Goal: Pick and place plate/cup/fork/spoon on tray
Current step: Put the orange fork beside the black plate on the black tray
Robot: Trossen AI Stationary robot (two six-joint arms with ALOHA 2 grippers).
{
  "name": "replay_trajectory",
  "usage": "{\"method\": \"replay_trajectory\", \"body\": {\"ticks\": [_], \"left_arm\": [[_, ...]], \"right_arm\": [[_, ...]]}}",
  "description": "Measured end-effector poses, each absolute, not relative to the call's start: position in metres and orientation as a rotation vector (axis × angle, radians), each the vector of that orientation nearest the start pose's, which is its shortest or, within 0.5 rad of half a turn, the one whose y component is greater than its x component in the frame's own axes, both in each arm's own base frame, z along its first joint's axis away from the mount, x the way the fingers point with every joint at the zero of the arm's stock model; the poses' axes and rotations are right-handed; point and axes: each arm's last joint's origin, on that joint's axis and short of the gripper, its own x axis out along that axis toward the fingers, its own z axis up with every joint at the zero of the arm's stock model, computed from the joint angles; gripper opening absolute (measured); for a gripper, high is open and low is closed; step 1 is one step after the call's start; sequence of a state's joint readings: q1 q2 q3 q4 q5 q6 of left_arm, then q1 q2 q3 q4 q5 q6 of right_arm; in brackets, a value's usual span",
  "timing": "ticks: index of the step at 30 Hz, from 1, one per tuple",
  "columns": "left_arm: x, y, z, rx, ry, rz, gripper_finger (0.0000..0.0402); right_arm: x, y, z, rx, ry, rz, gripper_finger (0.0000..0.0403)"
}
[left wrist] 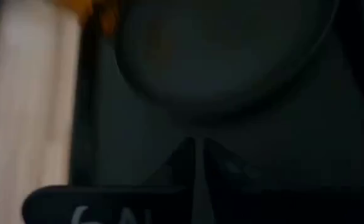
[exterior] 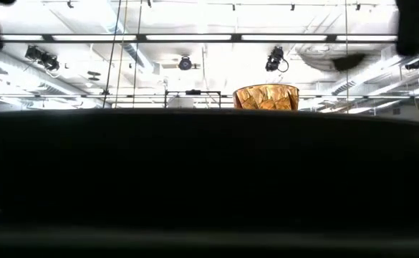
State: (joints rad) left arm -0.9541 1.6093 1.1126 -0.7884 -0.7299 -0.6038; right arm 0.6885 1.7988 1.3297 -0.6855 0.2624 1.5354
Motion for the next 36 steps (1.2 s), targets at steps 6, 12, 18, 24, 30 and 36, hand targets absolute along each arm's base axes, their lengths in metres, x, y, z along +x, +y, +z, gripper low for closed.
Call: {"method": "replay_trajectory", "body": {"ticks": [6,12,18,24,30,36], "left_arm": [[0.21,-0.237,0.224,0.384,0.696,0.069,0.0091],[0.236,-0.221,0.229,0.22,0.653,0.157,0.0153],[0.252,-0.217,0.235,0.134,0.59,0.16,0.0183],[0.247,-0.213,0.253,0.117,0.463,0.255,0.0181],[0.244,-0.215,0.267,0.12,0.325,0.358,0.0179],[0.259,-0.21,0.273,0.059,0.324,0.27,0.0195]], "right_arm": [[0.313,0.22,0.232,0.813,0.858,-0.31,0.0011],[0.325,0.214,0.24,0.704,0.671,-0.302,0.0011],[0.336,0.221,0.236,0.515,0.471,-0.348,0.0011],[0.343,0.23,0.216,0.311,0.3,-0.511,0.0011],[0.354,0.239,0.209,0.131,0.181,-0.568,0.0011],[0.371,0.246,0.208,0.004,0.109,-0.522,0.0011]]}}
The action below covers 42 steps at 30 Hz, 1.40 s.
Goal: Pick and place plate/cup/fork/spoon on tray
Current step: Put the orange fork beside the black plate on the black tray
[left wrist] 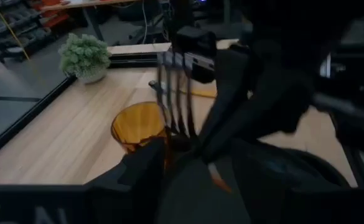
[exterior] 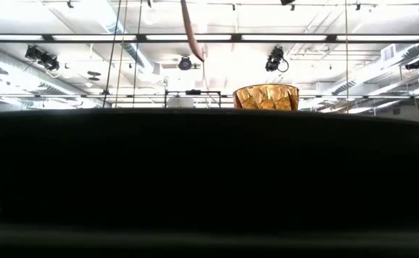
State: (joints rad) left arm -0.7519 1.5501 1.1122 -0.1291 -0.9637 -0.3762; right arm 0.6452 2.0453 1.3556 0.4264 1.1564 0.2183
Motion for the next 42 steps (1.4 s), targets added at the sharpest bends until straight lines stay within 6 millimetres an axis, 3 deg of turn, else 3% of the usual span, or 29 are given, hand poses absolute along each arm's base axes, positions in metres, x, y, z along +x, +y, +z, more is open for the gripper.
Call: {"method": "replay_trajectory", "body": {"ticks": [10,20,25,42], "left_arm": [[0.268,-0.206,0.279,0.043,0.284,0.247,0.0227],[0.271,-0.212,0.285,0.152,0.286,0.019,0.0191],[0.265,-0.214,0.3,0.13,0.233,-0.069,0.017],[0.263,-0.213,0.307,0.142,0.197,-0.081,0.0141]], "right_arm": [[0.371,0.249,0.213,-0.057,0.096,-0.494,0.0011],[0.367,0.261,0.223,-0.117,0.056,-0.373,0.0011],[0.359,0.273,0.229,-0.17,0.024,-0.339,0.0011],[0.361,0.273,0.235,-0.167,-0.024,-0.27,0.0011]]}}
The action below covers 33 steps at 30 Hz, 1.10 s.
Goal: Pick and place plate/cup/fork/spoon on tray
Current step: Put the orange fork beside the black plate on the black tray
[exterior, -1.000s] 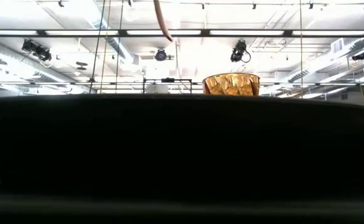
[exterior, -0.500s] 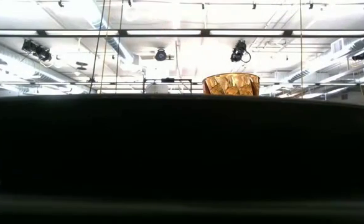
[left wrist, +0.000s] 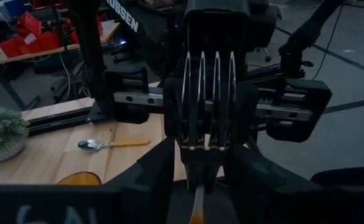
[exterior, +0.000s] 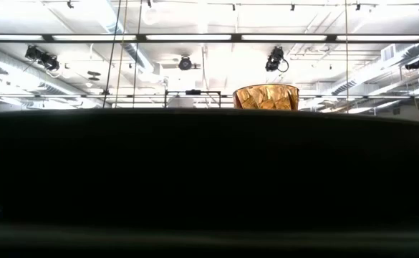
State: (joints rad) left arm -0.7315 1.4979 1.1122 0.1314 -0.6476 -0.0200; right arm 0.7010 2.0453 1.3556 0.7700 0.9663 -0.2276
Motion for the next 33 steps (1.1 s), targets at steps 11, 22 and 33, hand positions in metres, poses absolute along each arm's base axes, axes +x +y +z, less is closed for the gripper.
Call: {"method": "replay_trajectory", "body": {"ticks": [11,22,33], "left_arm": [[0.263,-0.215,0.309,0.136,0.186,-0.128,0.0102],[0.263,-0.215,0.309,0.131,0.184,-0.127,0.0097],[0.262,-0.214,0.303,0.167,0.241,-0.127,0.0096]], "right_arm": [[0.36,0.274,0.235,-0.186,-0.024,-0.247,0.0011],[0.36,0.274,0.236,-0.175,-0.026,-0.25,0.0036],[0.351,0.281,0.238,-0.121,-0.015,-0.3,0.0119]]}}
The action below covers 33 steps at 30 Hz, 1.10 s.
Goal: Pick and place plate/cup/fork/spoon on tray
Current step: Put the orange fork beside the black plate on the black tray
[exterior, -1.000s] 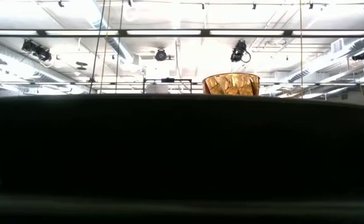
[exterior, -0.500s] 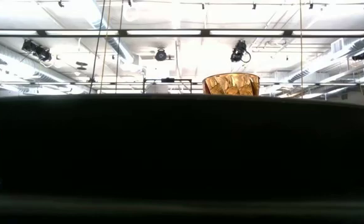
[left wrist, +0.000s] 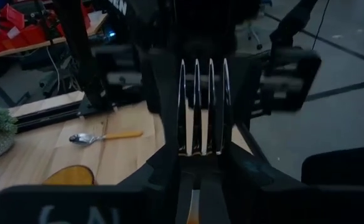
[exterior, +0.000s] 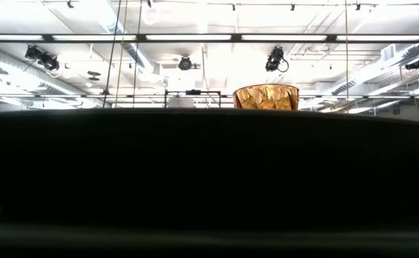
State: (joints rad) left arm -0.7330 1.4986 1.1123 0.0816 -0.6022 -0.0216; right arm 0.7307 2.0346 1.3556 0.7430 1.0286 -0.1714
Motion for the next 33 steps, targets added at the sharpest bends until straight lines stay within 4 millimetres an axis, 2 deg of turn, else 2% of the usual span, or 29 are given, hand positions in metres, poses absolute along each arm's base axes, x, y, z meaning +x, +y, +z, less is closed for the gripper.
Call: {"method": "replay_trajectory", "body": {"ticks": [8,12,17,22,30,33], "left_arm": [[0.251,-0.208,0.29,0.164,0.414,-0.209,0.01],[0.233,-0.199,0.276,0.117,0.462,-0.225,0.0098],[0.205,-0.18,0.257,0.05,0.445,-0.243,0.01],[0.178,-0.155,0.229,-0.058,0.402,-0.255,0.01],[0.147,-0.124,0.175,-0.371,0.293,-0.27,0.01],[0.138,-0.11,0.153,-0.505,0.288,-0.206,0.01]], "right_arm": [[0.335,0.288,0.237,-0.016,0.088,-0.266,0.018],[0.331,0.287,0.228,0.024,0.153,-0.277,0.0184],[0.331,0.286,0.227,0.047,0.16,-0.282,0.0183],[0.336,0.28,0.227,0.046,0.159,-0.3,0.0183],[0.352,0.264,0.226,0.129,0.184,-0.247,0.0183],[0.357,0.257,0.225,0.15,0.196,-0.236,0.0183]]}}
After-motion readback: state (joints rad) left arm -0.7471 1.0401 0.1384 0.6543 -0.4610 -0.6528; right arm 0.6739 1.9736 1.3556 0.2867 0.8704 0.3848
